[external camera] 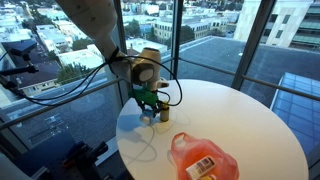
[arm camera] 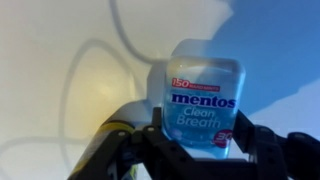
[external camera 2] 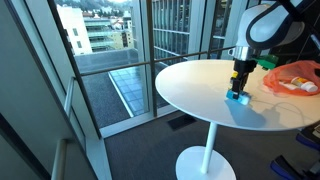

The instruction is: Take the box out of the plastic and put it next to the yellow bottle

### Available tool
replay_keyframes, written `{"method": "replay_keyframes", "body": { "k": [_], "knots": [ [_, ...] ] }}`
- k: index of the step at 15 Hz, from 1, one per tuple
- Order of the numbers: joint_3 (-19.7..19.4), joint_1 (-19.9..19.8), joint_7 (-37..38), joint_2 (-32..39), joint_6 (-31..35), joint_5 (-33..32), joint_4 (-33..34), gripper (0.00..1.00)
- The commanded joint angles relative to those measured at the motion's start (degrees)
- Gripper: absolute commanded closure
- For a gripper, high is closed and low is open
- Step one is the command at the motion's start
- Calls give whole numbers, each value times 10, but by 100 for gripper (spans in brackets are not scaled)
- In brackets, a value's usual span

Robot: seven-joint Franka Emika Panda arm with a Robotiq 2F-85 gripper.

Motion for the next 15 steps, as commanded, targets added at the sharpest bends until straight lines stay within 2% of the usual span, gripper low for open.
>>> {"method": "replay_keyframes", "body": {
  "k": [1, 4, 11, 15],
  "knots": [
    [-5, 0, 8, -7, 2, -22, 6, 7],
    [-6, 7, 16, -34, -10, -34, -2, 0],
    [-17, 11, 69, -113, -37, -44, -9, 0],
    [-29, 0, 100, -162, -107, -23, -9, 0]
  ]
}}
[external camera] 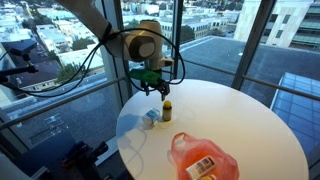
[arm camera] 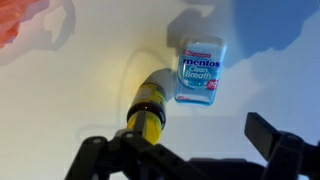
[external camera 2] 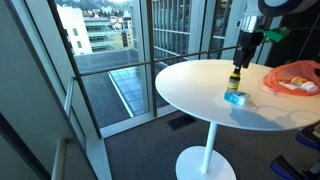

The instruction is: Take the box out of the plastic and put it next to the yellow bottle

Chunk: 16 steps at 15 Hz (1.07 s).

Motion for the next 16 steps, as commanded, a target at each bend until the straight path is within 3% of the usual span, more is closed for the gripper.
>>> {"method": "replay_keyframes", "body": {
  "k": [1, 10, 16],
  "knots": [
    [-10, -8, 33, -59, -75, 14, -11, 0],
    [-25, -18, 79, -207, -307, 55, -8, 0],
    [-28, -20, 72, -216, -323, 50, -2, 0]
  ]
}}
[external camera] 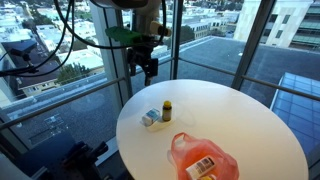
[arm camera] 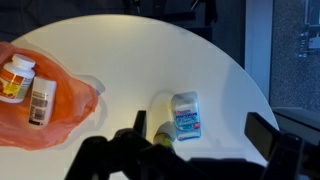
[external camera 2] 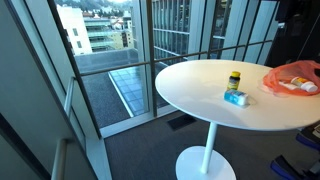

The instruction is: Take the box out of the plastic and put it next to the yellow bottle

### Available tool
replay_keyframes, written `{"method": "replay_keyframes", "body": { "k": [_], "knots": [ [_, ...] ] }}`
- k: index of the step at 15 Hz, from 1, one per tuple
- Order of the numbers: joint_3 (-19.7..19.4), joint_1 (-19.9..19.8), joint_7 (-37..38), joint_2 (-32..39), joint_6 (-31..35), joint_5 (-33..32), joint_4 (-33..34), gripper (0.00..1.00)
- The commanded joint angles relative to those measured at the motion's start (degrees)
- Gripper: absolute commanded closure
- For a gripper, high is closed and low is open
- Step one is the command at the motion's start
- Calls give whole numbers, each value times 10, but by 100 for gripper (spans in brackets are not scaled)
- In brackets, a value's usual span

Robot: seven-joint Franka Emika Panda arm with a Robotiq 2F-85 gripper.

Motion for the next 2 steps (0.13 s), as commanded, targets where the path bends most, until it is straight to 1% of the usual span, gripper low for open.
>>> {"method": "replay_keyframes", "body": {
  "k": [1, 2],
  "knots": [
    [0, -1, 0, 0, -1, 0, 0, 0],
    [0, -1, 0, 0, -1, 0, 0, 0]
  ]
}}
